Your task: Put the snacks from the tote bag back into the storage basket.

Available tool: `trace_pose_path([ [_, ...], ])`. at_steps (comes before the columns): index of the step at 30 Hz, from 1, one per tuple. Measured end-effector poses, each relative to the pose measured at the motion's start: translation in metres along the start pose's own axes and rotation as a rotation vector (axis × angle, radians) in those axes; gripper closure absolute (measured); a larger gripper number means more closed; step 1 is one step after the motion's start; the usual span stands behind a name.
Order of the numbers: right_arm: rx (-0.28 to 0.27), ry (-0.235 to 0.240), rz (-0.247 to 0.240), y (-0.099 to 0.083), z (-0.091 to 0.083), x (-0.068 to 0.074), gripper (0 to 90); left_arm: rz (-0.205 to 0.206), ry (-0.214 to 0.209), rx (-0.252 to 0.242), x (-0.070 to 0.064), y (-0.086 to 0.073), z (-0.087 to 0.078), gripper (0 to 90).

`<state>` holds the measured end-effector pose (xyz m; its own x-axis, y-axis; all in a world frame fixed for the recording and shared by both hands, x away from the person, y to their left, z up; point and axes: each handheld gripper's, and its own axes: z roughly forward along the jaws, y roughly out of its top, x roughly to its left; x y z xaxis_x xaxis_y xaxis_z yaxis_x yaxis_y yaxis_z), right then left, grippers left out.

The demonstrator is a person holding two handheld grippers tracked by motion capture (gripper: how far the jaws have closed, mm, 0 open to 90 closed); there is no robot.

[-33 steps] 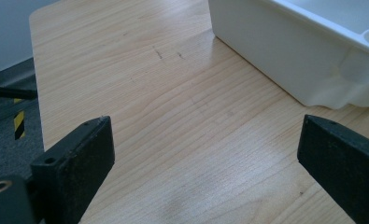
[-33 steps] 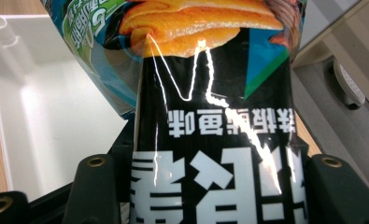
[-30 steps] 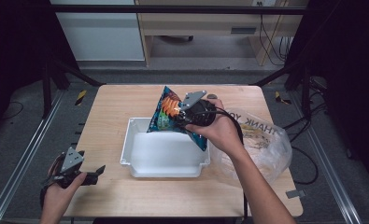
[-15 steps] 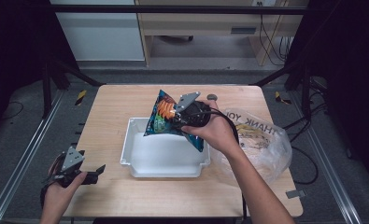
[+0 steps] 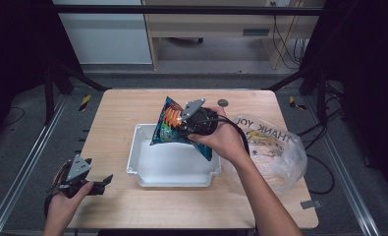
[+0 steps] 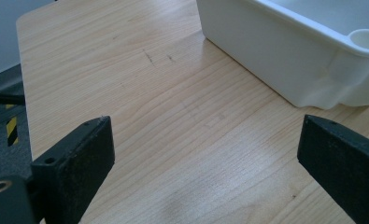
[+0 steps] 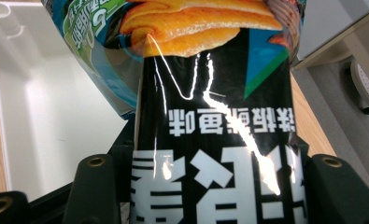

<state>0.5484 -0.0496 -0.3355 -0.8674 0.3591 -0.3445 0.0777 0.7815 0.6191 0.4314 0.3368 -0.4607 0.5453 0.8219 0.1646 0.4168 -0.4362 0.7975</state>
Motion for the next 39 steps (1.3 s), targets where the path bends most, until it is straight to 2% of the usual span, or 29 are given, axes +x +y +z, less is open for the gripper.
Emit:
trace_pose_path([
  [8,0.010,0.016,-0.039,0.001,0.007,0.007,43.1,0.000,0.004,0.005,0.000,-0.001,0.001,3.6],
  [21,0.049,0.090,-0.095,0.010,0.039,0.028,43.1,-0.003,0.009,0.011,0.002,-0.002,-0.001,3.6],
  [39,0.098,0.159,-0.108,0.004,0.071,0.040,43.0,-0.010,0.014,0.013,0.002,-0.002,-0.001,3.6],
])
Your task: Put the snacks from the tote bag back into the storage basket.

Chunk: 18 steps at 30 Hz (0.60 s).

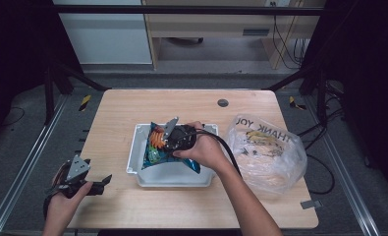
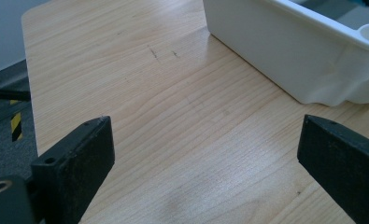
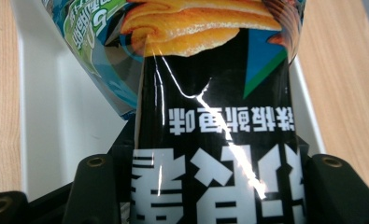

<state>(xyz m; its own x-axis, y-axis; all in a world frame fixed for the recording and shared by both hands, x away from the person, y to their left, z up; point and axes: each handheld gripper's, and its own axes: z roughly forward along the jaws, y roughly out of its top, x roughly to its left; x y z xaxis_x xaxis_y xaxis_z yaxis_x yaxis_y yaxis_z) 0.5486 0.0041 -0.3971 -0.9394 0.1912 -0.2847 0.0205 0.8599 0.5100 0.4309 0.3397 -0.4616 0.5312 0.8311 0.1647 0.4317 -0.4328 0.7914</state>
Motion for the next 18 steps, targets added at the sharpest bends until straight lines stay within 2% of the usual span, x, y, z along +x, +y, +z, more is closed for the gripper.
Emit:
trace_pose_path([
  [3,0.008,0.005,0.002,-0.0014,0.0033,-0.0006,43.0,0.001,0.004,0.000,0.0012,-0.0001,-0.0006,3.6],
  [8,0.002,0.015,0.001,-0.0037,0.0085,-0.0007,43.0,-0.019,0.013,-0.007,0.0049,-0.0019,-0.0022,3.6],
  [18,-0.009,0.015,0.010,-0.0066,0.0069,-0.0002,42.9,0.003,0.004,0.004,0.0012,-0.0005,0.0000,3.6],
])
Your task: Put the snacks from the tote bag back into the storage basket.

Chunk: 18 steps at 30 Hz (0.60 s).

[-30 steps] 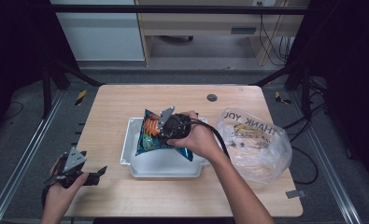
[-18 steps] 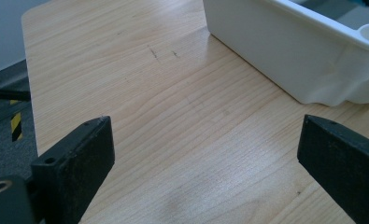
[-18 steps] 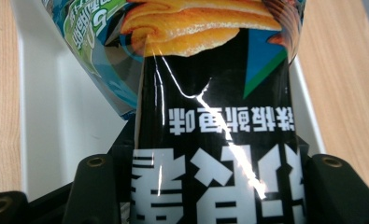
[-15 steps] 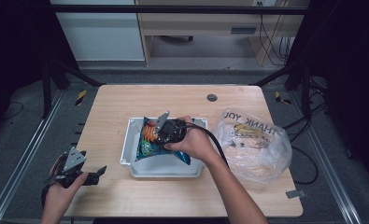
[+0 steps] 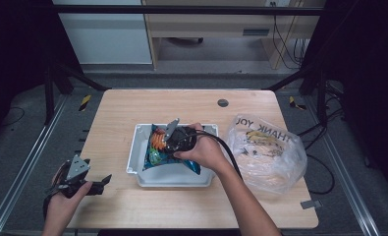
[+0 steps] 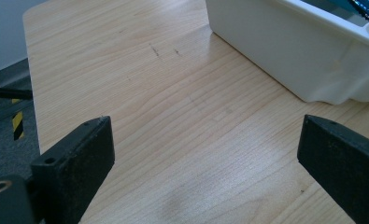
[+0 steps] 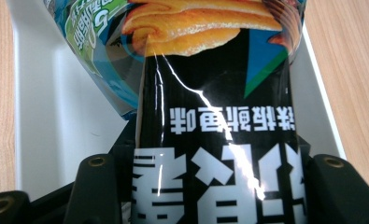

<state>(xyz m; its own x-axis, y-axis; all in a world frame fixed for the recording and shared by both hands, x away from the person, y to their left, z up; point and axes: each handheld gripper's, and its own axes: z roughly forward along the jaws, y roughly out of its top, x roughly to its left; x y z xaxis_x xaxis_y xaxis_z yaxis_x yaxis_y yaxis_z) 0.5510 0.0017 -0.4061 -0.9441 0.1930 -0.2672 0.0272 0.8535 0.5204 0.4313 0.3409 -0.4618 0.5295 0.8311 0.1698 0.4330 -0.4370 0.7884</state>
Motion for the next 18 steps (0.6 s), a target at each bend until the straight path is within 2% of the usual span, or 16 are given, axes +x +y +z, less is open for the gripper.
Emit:
trace_pose_path([
  [7,0.014,0.010,-0.011,-0.003,0.005,0.005,42.9,0.000,-0.001,0.002,0.000,0.000,0.000,3.6],
  [18,0.034,0.022,-0.008,-0.005,0.012,0.003,42.8,0.007,-0.001,0.003,-0.001,0.000,0.001,3.6],
])
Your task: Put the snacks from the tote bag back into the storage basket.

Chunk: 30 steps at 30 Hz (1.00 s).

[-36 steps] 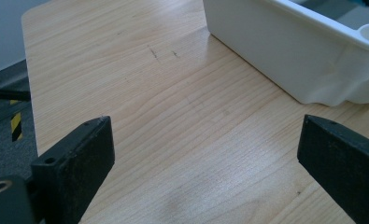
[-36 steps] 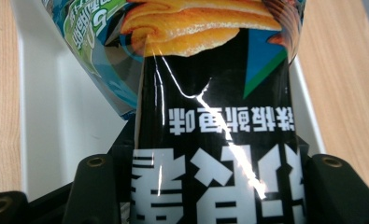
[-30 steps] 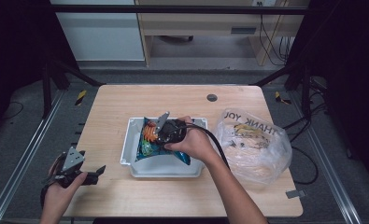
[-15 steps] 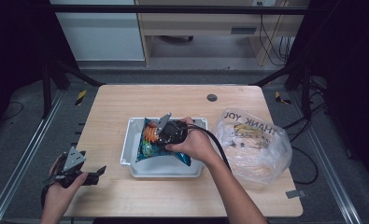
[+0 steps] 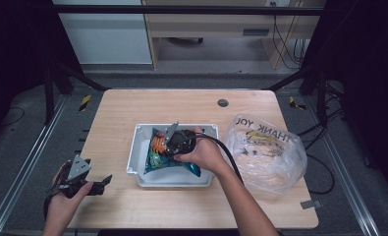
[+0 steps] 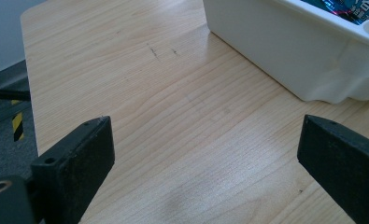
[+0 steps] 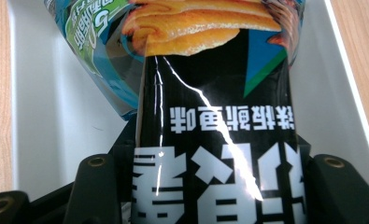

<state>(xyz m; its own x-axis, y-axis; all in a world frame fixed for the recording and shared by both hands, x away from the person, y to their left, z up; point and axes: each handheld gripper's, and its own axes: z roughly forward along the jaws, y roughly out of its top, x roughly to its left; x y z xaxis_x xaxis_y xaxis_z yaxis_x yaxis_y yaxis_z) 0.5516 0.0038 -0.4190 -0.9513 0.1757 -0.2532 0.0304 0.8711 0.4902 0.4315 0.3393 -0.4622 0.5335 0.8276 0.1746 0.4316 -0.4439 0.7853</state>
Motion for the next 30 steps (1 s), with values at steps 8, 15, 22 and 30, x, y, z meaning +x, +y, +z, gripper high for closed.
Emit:
trace_pose_path([
  [8,0.005,0.006,0.010,-0.0023,0.0025,-0.0008,42.6,0.001,-0.002,0.002,-0.0001,-0.0001,0.0004,3.6],
  [15,0.005,0.012,0.012,-0.0046,0.0023,-0.0028,42.4,0.004,-0.005,0.006,-0.0006,0.0000,0.0006,3.6],
  [22,0.002,0.014,0.033,-0.0080,0.0044,-0.0028,41.1,0.004,-0.006,0.006,-0.0011,0.0000,0.0011,3.6],
  [30,0.007,0.002,0.028,-0.0079,0.0052,-0.0030,39.3,0.005,-0.008,0.008,-0.0015,-0.0001,0.0016,3.6],
])
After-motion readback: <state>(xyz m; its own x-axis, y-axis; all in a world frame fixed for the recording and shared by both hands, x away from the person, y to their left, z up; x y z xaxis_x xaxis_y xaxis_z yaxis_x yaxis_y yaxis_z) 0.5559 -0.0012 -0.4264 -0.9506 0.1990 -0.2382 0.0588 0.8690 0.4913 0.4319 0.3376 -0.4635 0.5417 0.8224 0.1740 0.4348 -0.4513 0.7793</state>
